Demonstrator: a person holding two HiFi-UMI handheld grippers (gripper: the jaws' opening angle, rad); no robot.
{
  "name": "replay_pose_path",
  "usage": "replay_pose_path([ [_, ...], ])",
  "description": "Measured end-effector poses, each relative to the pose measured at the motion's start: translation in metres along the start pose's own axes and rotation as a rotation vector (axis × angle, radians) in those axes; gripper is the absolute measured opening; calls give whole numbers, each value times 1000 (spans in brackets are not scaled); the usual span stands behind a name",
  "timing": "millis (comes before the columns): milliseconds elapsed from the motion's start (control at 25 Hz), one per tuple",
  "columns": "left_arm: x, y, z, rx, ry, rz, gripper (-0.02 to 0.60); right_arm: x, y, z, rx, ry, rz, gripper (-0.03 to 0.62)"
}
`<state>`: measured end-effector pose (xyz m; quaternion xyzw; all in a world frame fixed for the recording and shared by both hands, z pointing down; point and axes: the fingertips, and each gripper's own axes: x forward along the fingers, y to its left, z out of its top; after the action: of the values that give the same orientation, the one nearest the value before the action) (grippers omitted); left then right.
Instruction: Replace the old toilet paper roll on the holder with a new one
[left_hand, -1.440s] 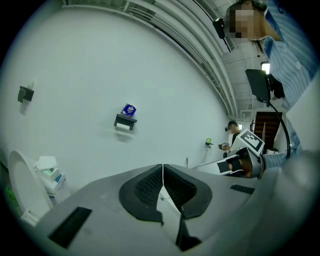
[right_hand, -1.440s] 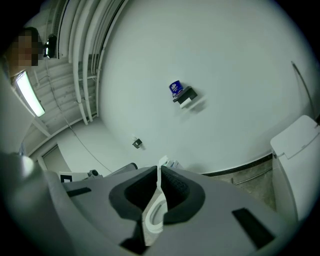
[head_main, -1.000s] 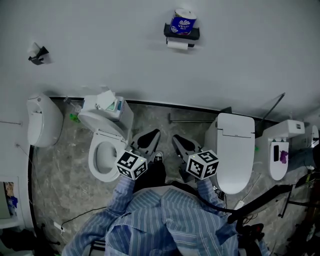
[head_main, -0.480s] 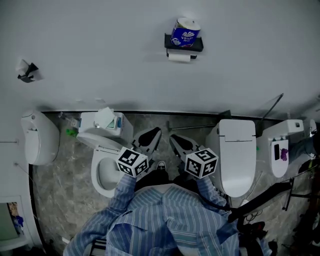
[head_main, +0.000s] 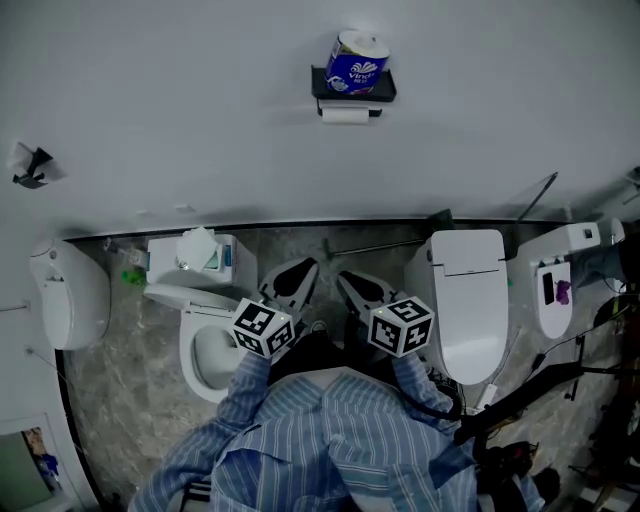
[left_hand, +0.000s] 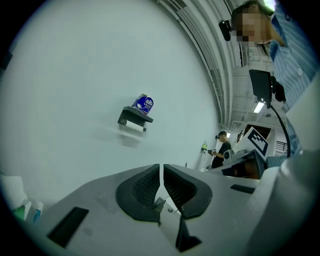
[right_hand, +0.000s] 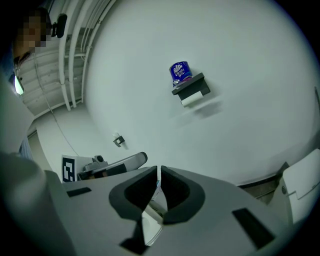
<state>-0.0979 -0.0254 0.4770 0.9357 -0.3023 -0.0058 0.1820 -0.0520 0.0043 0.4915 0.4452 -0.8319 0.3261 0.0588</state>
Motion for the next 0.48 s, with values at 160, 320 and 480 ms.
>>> replay_pose_path([
  [160,12,7,1,-4,7,3,6,8,-13,8,20,5,-2,23],
  [320,29,25,6,-19,19,41,8,20,-26,24,10,11,19,23],
  [480,53,39,9,-23,36,75,8,31,-49,43,-4,21,39,23],
])
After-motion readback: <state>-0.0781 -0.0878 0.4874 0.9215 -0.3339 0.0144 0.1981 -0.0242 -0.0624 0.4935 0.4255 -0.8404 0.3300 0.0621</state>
